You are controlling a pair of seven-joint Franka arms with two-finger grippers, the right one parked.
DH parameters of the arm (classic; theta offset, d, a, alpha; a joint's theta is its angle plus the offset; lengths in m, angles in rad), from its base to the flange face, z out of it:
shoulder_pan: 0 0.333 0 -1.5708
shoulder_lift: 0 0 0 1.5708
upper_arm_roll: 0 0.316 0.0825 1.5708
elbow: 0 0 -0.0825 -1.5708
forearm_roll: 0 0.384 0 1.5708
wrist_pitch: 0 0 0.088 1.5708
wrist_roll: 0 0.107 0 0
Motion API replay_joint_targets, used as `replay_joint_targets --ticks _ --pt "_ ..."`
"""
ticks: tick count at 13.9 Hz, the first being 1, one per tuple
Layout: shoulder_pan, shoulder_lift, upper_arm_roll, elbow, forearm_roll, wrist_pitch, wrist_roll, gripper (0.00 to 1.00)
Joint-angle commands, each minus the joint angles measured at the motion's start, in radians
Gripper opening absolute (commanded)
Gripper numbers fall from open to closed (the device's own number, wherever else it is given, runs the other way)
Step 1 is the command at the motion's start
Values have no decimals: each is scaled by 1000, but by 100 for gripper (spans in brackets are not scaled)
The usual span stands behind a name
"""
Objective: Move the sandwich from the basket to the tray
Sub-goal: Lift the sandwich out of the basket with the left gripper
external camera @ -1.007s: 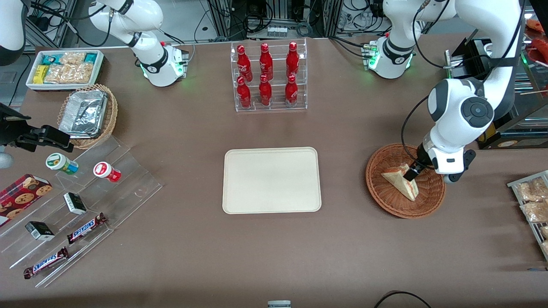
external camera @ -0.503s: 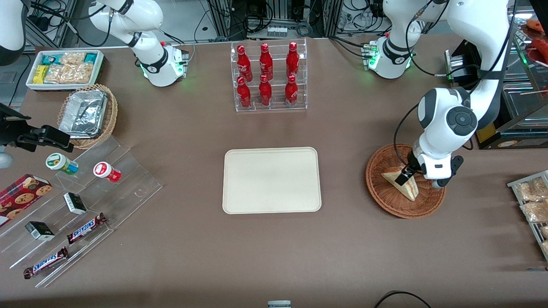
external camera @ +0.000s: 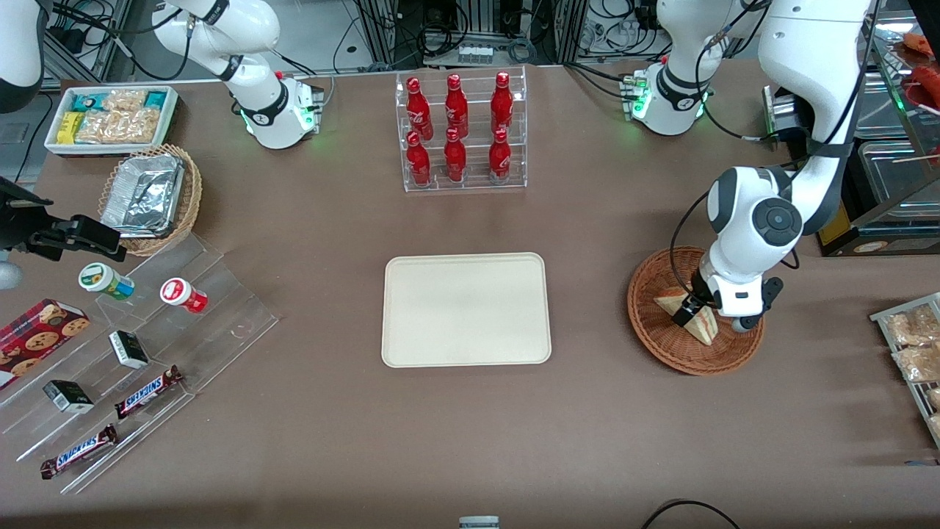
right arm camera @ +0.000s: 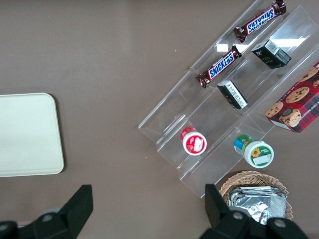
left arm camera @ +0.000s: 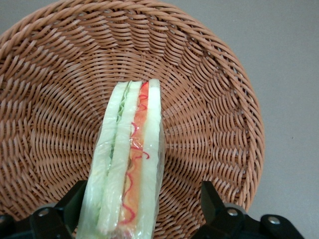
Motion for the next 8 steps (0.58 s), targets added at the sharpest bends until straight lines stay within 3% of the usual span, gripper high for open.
replay_joint_targets --ticks 1,3,4,8 --pt "1 -1 2 -2 3 21 -47 40" --pt "1 3 2 -2 3 25 -53 7" --pt "1 0 2 -2 3 25 -52 0" --pt "1 -66 2 5 5 -34 -36 0"
